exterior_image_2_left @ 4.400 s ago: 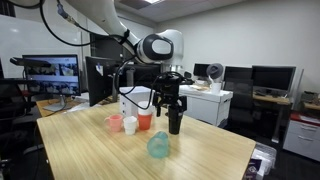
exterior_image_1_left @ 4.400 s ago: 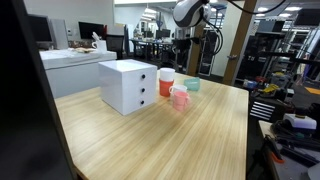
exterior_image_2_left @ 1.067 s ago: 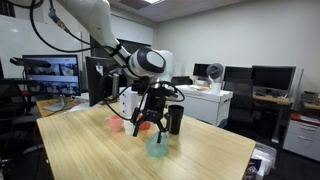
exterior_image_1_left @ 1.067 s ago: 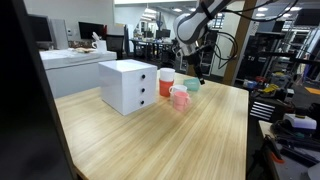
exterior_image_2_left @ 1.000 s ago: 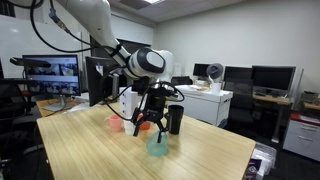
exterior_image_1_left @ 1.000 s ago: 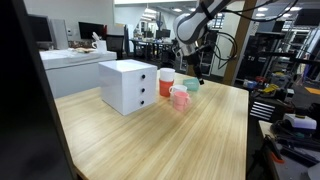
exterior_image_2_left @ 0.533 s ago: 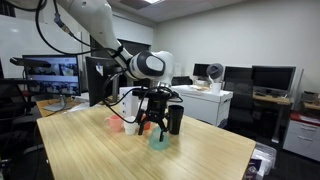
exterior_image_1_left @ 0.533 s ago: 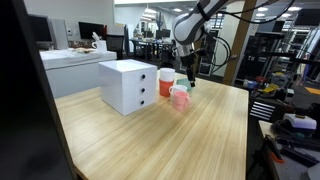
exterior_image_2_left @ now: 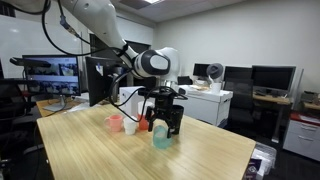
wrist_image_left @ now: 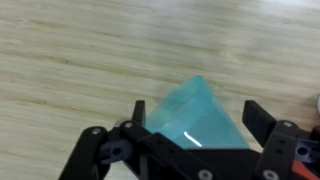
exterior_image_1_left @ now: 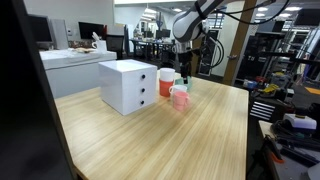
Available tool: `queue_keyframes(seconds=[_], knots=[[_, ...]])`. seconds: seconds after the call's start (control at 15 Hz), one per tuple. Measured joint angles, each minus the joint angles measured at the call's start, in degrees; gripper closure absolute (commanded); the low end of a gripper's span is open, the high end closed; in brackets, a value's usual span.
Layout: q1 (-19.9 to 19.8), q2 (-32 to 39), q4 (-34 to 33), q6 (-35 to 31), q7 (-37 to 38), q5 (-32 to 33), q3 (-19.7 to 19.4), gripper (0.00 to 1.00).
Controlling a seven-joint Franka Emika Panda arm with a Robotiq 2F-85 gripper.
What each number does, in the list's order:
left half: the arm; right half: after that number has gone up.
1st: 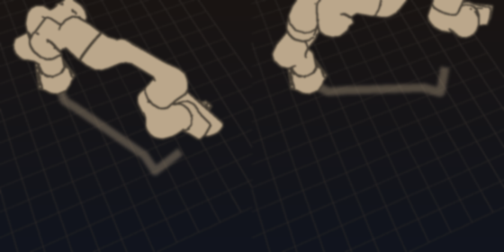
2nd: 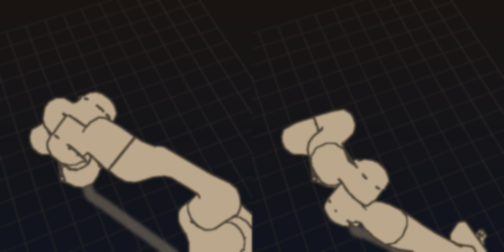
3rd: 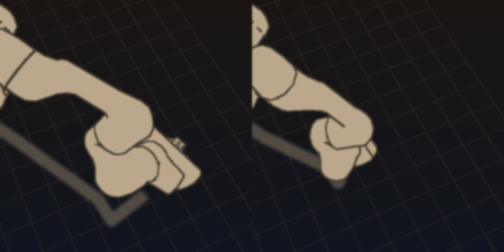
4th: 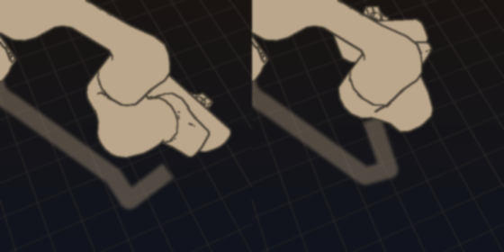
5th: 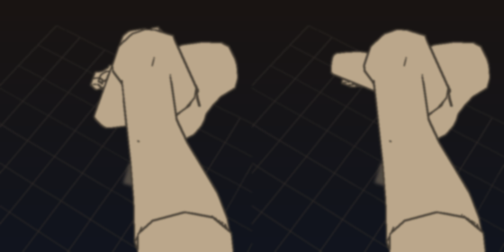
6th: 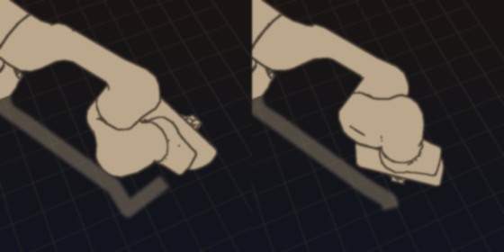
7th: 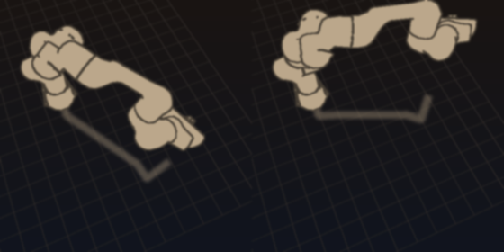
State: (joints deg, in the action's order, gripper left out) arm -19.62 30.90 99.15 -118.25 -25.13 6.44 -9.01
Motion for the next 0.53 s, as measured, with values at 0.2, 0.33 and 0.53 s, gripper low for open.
queue_keyframes(seconds=[0.2,0.33,0.53], knots=[[-0.41,0.86,-1.31,-0.5,2.58,-0.3,-0.09,0.24],[-0.47,1.29,-1.65,-0.95,4.12,-0.31,-0.21,0.11],[-0.45,1.82,-1.72,-1.82,6.1,-0.33,-0.24,0.36]])
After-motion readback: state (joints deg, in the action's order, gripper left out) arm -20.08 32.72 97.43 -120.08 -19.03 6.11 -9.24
